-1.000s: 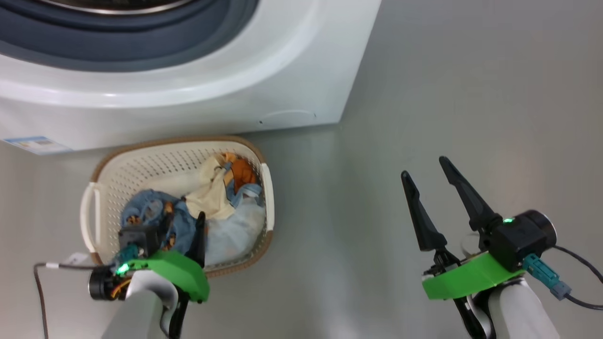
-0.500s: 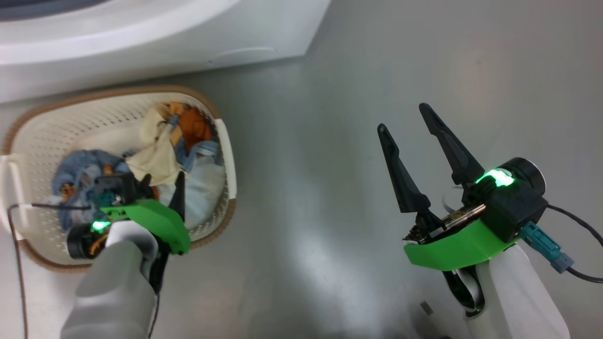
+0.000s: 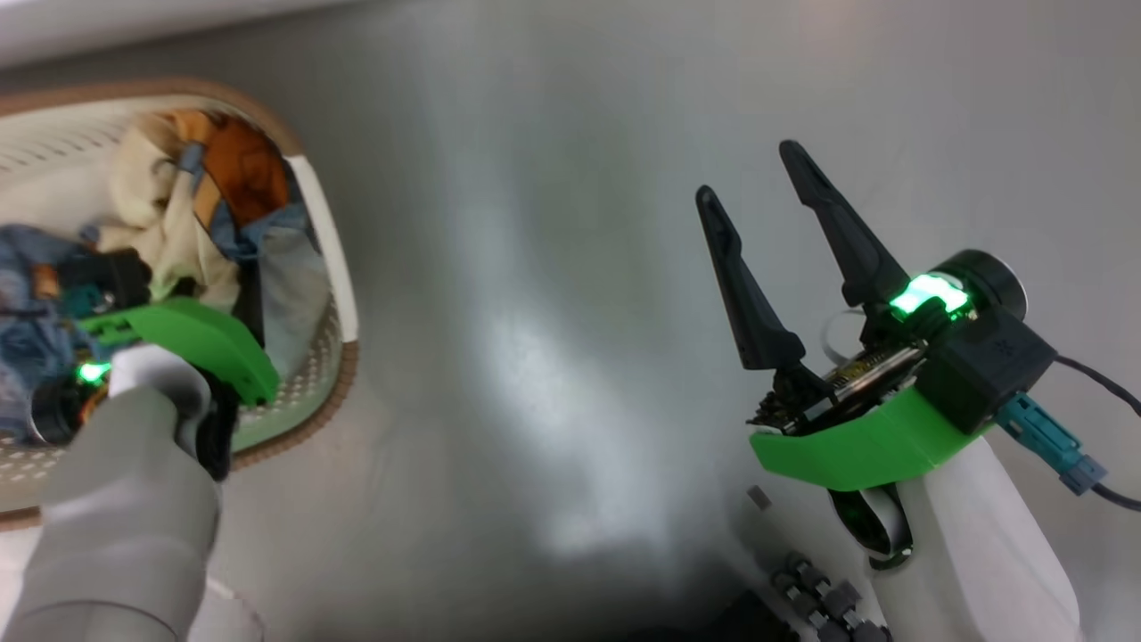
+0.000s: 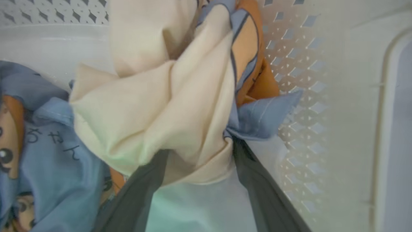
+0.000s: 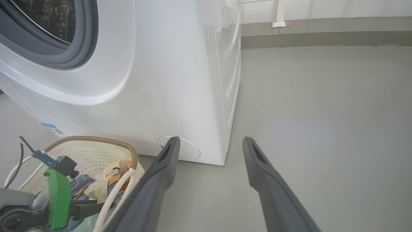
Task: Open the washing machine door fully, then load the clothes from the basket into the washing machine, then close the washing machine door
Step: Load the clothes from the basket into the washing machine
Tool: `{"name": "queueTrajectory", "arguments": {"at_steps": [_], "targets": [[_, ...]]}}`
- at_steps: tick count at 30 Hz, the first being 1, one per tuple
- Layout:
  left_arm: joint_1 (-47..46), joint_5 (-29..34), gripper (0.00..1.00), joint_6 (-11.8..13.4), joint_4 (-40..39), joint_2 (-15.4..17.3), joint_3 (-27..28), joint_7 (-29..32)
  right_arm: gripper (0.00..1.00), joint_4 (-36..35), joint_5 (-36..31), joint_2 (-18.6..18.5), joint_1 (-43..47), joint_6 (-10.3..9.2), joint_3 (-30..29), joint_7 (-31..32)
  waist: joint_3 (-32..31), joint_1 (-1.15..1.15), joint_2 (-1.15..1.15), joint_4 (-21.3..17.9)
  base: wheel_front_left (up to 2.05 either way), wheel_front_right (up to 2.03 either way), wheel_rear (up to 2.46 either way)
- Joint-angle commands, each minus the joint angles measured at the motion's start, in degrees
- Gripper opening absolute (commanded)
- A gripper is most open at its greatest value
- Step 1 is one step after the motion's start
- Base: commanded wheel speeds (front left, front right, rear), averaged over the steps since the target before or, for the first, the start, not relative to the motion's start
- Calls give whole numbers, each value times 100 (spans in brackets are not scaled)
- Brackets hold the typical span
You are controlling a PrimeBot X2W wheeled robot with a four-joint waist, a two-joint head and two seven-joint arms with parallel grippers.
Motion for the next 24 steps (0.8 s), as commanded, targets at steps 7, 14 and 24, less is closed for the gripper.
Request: {"name": "queueTrajectory", "arguments": {"at_steps": [7,14,24], "targets": [[-192,-261,100,-5,62,401,160,236,100,-165,94,33,-28,9,268,-41,551,0,0,-252,0,0,0],[-331,-320,100,127,128,447,186,172,100,-133,157,33,-88,9,332,-41,609,0,0,-272,0,0,0],[-191,-395,0,163,174,431,175,18,100,-72,113,33,-65,9,272,-41,495,0,0,-207,0,0,0]]}}
